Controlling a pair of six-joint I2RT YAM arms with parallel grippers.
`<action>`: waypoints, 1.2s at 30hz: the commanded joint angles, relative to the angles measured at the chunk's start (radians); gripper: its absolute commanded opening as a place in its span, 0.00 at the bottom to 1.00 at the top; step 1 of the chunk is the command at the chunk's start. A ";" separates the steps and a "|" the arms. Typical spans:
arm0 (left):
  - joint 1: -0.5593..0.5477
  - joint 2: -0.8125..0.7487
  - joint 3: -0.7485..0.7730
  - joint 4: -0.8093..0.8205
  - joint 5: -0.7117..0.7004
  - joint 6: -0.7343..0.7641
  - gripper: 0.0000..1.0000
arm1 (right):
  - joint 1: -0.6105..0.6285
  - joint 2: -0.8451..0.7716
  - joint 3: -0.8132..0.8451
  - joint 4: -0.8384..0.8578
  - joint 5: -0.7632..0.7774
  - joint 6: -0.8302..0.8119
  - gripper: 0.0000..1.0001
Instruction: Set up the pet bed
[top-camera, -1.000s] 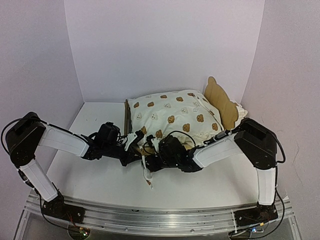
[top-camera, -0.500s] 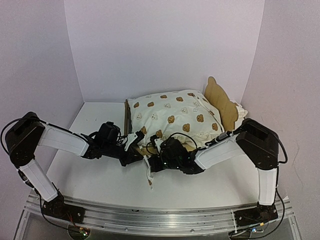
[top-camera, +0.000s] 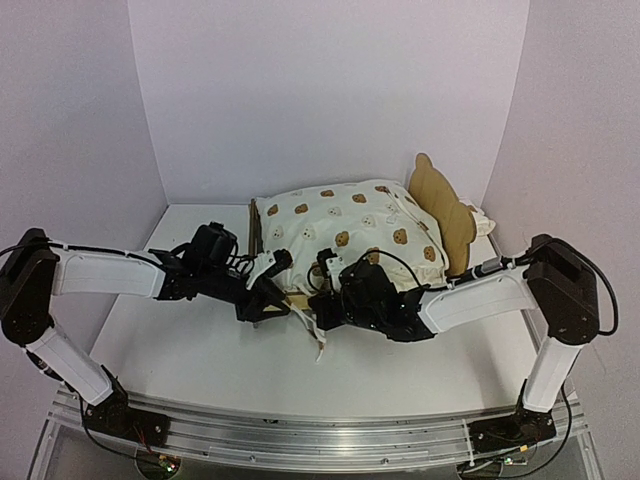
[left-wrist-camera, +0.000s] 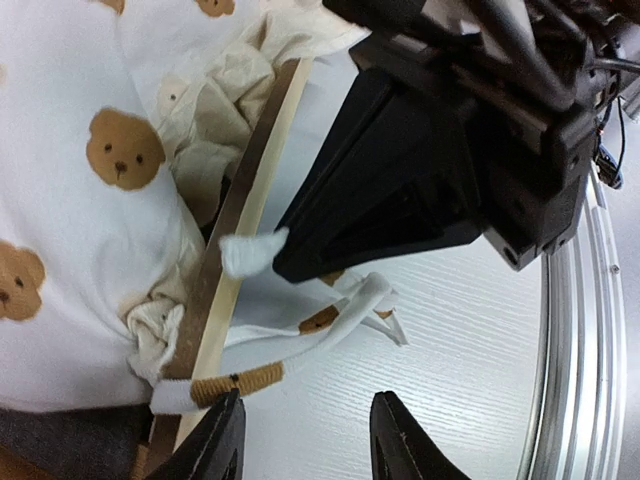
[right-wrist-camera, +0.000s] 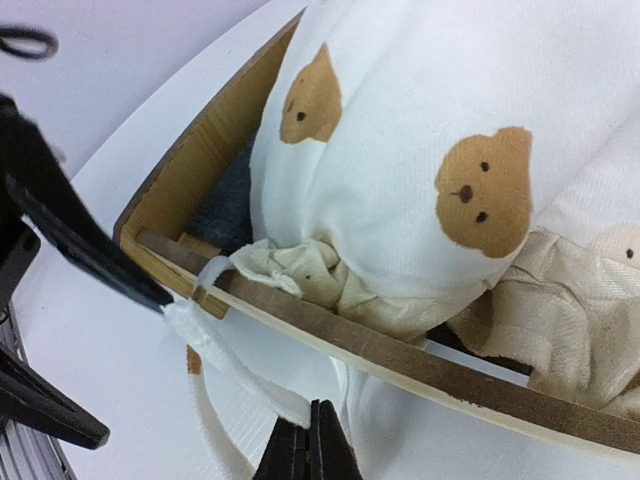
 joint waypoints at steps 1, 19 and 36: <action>0.002 0.016 0.111 -0.004 0.073 -0.075 0.53 | 0.010 -0.036 -0.024 0.084 -0.065 -0.085 0.00; 0.033 0.089 0.156 0.008 0.193 -0.187 0.28 | 0.021 -0.034 -0.043 0.181 -0.128 -0.115 0.00; 0.035 0.051 0.112 0.009 0.105 -0.142 0.00 | 0.092 -0.253 -0.133 -0.334 0.149 0.198 0.52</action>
